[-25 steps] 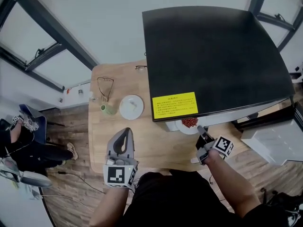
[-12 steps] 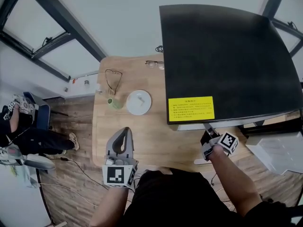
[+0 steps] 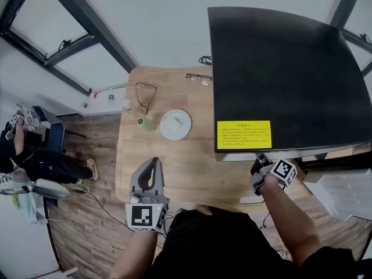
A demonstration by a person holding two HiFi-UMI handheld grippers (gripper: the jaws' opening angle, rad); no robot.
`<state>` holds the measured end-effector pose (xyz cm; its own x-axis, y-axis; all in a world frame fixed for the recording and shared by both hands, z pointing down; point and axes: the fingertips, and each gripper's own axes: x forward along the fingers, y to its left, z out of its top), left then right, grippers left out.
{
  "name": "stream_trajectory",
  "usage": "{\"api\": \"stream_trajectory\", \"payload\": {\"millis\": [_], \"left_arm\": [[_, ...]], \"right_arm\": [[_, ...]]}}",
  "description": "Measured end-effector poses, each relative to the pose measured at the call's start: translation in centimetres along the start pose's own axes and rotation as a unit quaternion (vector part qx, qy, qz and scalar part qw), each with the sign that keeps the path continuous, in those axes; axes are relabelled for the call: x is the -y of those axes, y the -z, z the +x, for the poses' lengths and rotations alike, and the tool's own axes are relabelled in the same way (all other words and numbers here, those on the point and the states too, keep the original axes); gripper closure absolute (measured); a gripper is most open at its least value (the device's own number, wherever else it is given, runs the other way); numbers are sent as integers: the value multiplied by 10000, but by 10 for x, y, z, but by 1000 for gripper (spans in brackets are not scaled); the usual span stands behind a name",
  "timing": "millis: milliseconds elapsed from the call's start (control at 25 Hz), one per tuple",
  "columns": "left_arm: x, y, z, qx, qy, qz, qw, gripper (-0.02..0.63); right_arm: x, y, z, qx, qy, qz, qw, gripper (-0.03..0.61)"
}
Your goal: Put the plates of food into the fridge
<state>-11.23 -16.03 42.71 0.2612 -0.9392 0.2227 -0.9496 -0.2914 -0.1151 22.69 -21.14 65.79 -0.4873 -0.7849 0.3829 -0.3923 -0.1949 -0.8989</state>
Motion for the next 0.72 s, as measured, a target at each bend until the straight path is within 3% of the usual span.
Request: {"api": "stream_trajectory", "payload": {"millis": [240,440,720], "left_arm": [[-2,0,-7,15,-68,5,10000,611],[-8,3,-17,1,-222,-79,9997,611],[-20,-1,-29,82,-406,-128,9991,611]], "right_arm": [[0,-1,5,-34,105,31,9999,545],[-9,0,9,17,-275,78,9996,545],[-3,7,4,-71,-5,141,9999,545]]}}
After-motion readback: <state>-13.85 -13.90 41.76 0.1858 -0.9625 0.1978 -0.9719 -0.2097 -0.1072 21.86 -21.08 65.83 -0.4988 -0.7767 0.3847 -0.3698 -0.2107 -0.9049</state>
